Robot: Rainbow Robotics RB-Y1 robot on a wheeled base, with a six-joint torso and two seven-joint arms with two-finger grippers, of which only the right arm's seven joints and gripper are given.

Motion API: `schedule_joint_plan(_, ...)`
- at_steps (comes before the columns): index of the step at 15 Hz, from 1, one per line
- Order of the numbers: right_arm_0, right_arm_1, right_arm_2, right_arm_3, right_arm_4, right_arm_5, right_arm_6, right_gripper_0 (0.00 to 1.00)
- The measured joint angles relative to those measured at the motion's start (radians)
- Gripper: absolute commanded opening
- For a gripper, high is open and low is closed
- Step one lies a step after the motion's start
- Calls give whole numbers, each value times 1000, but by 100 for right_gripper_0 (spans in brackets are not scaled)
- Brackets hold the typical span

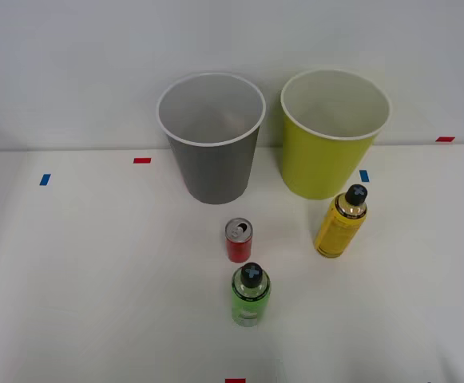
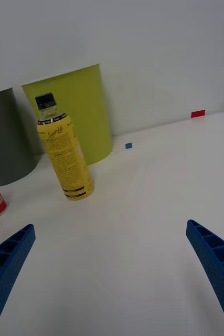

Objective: Put cans in the gray bin, plastic bottles in the light green bin

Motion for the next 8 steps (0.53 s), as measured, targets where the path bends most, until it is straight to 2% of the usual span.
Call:
schedule_joint_plan(5,23,7,59,0,39,-22,36,100)
schedule_joint_plan(8,24,9,94,20,17,-22,135,100)
